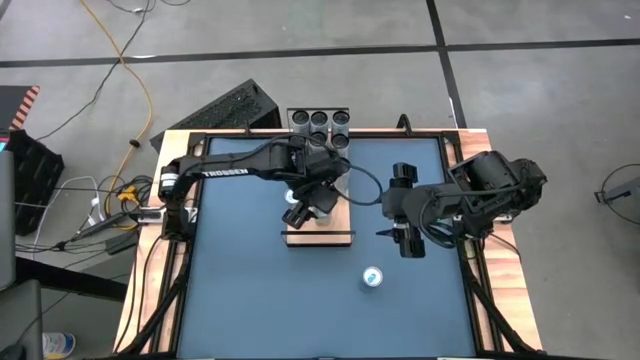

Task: Place canned beverage on shelf
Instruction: Put the left blue soda can on the shelf

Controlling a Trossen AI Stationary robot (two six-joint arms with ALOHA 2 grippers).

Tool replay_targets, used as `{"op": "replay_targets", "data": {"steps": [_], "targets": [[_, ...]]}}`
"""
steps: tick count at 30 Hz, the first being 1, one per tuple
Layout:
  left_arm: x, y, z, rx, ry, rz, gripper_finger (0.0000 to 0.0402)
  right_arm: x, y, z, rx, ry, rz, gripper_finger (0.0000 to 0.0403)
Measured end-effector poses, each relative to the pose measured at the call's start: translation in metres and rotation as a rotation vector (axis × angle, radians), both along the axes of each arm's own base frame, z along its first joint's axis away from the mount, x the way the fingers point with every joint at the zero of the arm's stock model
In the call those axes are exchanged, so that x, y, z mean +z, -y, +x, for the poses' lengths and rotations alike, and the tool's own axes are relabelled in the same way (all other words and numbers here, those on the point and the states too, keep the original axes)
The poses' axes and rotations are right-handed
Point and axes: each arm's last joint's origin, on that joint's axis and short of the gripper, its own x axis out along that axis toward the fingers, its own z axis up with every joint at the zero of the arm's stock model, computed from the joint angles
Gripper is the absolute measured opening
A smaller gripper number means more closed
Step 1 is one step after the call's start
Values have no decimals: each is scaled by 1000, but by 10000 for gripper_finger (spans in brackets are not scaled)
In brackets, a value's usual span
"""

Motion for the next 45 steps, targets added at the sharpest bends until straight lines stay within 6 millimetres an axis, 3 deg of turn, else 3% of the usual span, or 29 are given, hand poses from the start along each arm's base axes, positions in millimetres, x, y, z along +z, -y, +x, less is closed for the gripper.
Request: {"op": "replay_targets", "data": {"steps": [11,27,45], "targets": [[-18,-9,0,-68,-30,37,226,0,0,0,-6,0,11,311],[-17,-29,-2,-125,-2,46,236,0,4,2,-18,0,5,311],[-24,-29,1,-180,-2,16,237,0,4,2,-18,-1,4,311]]}}
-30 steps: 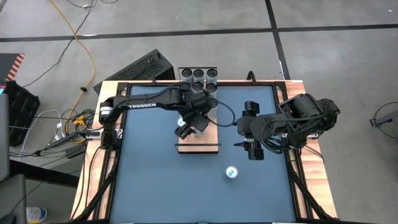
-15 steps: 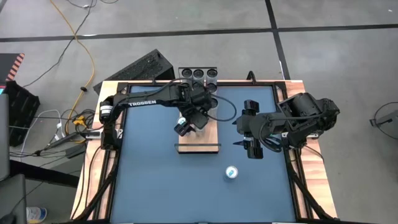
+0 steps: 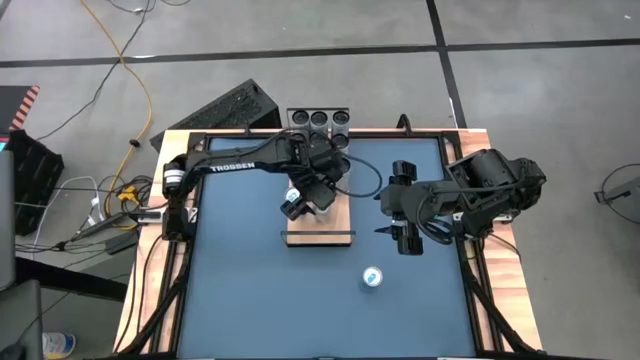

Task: Place canned beverage on shelf
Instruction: Put the left blue soda can on the shelf

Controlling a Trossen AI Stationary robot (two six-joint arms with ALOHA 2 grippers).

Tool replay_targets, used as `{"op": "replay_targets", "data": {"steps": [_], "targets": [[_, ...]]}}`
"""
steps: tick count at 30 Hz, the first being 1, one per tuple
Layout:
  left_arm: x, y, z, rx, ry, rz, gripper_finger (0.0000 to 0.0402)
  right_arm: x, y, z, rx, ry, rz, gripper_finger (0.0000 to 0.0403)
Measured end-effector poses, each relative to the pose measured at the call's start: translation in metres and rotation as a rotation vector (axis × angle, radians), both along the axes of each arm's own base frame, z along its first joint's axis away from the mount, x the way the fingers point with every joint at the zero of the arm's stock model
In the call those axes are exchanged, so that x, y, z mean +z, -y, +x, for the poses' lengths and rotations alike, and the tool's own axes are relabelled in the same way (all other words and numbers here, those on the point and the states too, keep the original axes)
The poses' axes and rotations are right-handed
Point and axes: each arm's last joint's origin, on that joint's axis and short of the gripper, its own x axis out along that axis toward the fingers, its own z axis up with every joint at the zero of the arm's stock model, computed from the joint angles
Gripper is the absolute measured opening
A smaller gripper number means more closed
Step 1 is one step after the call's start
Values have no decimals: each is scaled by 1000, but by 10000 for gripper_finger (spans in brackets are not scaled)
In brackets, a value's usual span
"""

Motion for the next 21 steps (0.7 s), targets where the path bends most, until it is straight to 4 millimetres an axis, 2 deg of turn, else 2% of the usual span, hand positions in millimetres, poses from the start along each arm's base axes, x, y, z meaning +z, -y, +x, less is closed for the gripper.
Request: {"op": "replay_targets", "data": {"steps": [21], "targets": [[-6,3,5,21,-17,11,239,0,0,0,0,0,0,311]]}}
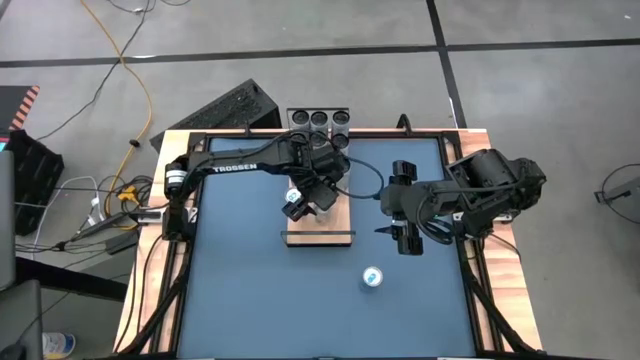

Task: Place canned beverage on shelf
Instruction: Put the left blue soda can on the shelf

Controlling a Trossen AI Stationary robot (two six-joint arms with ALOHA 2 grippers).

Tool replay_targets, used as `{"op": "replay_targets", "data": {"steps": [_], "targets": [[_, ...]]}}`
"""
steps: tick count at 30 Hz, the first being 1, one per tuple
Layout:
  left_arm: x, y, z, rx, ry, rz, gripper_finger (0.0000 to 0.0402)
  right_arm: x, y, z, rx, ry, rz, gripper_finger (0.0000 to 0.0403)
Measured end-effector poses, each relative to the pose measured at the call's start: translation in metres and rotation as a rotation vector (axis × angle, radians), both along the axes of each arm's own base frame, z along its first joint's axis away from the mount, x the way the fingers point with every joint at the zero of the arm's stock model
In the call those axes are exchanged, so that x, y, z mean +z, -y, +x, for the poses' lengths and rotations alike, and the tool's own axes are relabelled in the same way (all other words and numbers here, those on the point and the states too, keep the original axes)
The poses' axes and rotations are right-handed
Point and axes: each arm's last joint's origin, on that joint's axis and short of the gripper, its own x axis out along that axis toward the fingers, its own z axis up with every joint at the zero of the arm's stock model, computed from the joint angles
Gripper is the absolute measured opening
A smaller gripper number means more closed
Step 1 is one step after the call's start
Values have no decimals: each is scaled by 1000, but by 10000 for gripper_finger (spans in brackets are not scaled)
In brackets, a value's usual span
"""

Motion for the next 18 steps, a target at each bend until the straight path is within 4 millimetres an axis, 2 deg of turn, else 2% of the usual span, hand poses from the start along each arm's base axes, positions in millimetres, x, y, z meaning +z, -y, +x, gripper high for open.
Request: {"op": "replay_targets", "data": {"steps": [10,18], "targets": [[1,5,3,23,16,65,291,0,0,0,0,0,1,311],[6,5,0,99,2,141,296,0,0,0,1,0,2,311]]}}
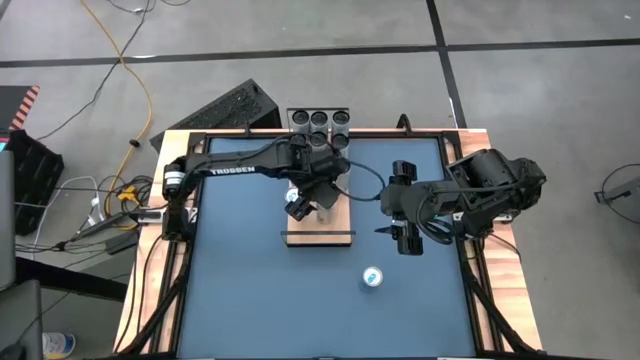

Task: Place canned beverage on shelf
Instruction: Put the left blue soda can on the shelf

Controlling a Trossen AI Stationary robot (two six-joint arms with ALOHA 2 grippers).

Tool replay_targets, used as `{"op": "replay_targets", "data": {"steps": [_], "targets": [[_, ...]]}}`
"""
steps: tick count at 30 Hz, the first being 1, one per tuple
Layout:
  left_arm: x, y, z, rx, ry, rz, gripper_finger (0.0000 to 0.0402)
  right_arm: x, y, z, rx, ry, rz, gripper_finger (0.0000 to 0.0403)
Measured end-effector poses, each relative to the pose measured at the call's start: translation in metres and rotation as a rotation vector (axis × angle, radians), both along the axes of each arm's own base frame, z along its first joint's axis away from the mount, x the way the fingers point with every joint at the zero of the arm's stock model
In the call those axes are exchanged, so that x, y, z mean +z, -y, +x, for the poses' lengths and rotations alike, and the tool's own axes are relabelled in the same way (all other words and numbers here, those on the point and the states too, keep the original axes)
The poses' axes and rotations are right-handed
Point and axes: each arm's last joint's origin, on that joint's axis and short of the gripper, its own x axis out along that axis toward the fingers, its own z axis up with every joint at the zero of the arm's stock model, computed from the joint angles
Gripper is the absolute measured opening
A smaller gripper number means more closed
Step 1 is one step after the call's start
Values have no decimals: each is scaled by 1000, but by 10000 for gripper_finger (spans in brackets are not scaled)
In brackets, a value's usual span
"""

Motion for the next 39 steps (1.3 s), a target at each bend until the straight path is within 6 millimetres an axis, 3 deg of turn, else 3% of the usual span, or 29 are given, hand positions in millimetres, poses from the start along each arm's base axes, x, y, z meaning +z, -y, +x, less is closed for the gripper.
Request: {"op": "replay_targets", "data": {"steps": [5,11,23,28,39], "targets": [[12,0,-5,38,43,4,296,0,0,0,0,-1,0,311],[19,0,-10,216,59,-63,296,2,1,-4,0,8,6,311],[21,23,-11,722,123,-120,295,5,3,-7,1,17,9,311],[21,33,-11,889,137,-224,295,5,3,-7,1,17,9,311],[42,41,-9,1071,276,-319,295,5,2,-7,4,17,8,311]]}}
